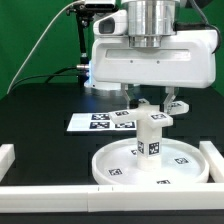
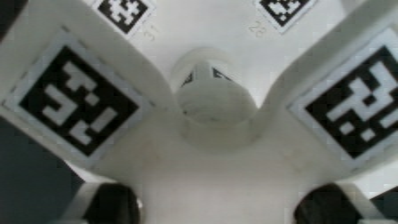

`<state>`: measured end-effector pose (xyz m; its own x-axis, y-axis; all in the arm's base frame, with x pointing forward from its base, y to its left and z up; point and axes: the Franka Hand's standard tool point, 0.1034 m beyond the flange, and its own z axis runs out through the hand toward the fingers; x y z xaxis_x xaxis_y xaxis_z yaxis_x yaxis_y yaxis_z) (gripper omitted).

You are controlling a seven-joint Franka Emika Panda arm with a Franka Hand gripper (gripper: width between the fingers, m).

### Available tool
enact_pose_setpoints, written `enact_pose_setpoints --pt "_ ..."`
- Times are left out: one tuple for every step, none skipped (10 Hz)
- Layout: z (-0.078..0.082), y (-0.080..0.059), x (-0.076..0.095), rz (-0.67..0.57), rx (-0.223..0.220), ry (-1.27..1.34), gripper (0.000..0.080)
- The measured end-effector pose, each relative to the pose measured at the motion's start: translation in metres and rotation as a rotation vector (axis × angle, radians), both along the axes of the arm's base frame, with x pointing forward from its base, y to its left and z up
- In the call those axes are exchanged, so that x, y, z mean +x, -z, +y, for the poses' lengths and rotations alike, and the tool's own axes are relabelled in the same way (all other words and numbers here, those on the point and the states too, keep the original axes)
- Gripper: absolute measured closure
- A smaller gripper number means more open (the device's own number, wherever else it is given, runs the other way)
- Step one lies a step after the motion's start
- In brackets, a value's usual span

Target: Assemble round table

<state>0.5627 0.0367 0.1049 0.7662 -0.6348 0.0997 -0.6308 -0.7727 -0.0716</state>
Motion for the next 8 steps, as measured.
enact_pose_setpoints --pt "-0.0001 -0.0001 -0.0001 -0.001 0.027 0.134 0.0364" --pt "0.0001 -0.0007 0.0003 -0.004 0.057 0.240 0.0364" --pt "0.0018 -0.0006 0.0008 -0.007 0.080 0.305 0.0365" --pt "0.0023 -0.0006 0.0007 -0.006 0.103 0.389 0.0366" --pt "0.0023 -0.0003 0.0003 -0.003 0.120 0.469 0.0366" --pt "0.0029 -0.0002 0.0001 -0.002 0.126 0.507 0.0366" --pt "0.0027 -0.0001 0.0001 -0.002 0.125 0.503 0.0369" --pt "0.0028 0.0003 -0.0001 -0.002 0.121 0.478 0.0222"
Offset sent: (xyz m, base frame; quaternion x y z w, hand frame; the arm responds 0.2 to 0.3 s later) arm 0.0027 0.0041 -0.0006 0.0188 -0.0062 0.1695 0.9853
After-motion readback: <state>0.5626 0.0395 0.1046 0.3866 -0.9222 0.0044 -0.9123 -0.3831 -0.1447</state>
